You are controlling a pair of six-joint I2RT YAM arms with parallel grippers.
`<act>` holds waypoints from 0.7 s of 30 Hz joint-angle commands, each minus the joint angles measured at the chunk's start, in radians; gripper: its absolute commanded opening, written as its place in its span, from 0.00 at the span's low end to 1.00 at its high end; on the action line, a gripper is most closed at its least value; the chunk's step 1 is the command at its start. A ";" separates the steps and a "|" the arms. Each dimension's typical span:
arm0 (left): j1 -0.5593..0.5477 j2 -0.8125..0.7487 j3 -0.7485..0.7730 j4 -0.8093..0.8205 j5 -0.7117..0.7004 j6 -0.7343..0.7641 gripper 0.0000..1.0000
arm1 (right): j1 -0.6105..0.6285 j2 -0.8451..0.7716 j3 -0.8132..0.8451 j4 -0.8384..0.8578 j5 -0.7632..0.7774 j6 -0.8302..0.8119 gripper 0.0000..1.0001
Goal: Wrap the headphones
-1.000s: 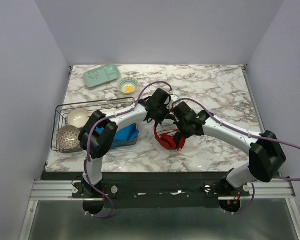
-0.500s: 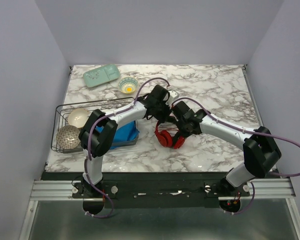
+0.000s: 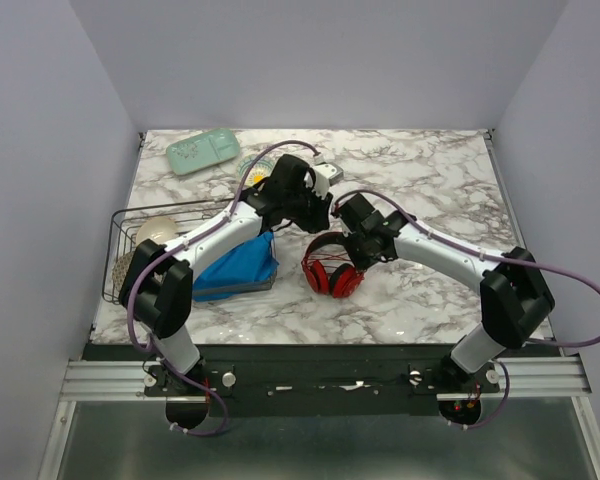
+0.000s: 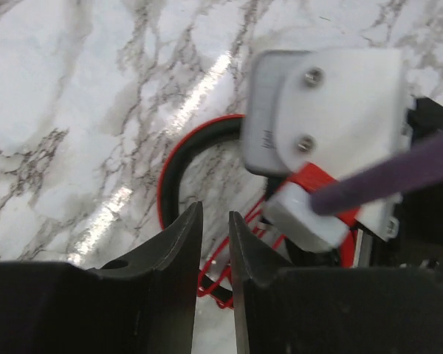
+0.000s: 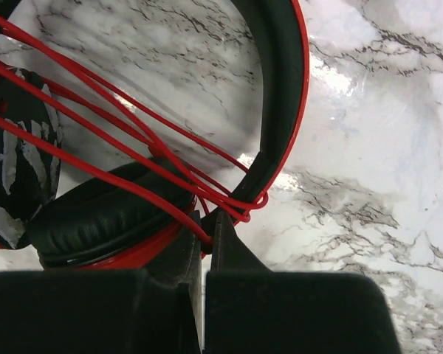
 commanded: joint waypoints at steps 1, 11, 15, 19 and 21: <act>-0.008 -0.047 -0.068 -0.012 0.213 0.083 0.36 | 0.002 0.036 0.049 -0.006 -0.068 -0.004 0.07; -0.017 -0.017 -0.074 -0.058 0.153 0.088 0.39 | 0.004 -0.043 -0.003 -0.042 -0.028 0.013 0.38; -0.018 0.003 -0.069 -0.064 0.129 0.083 0.39 | 0.004 -0.083 0.005 -0.046 -0.041 0.011 0.41; -0.018 0.005 -0.059 -0.072 0.141 0.083 0.39 | 0.002 -0.134 0.018 -0.068 -0.044 0.005 0.41; -0.019 -0.005 -0.045 -0.074 0.155 0.080 0.41 | 0.004 -0.157 0.026 -0.088 -0.050 -0.001 0.47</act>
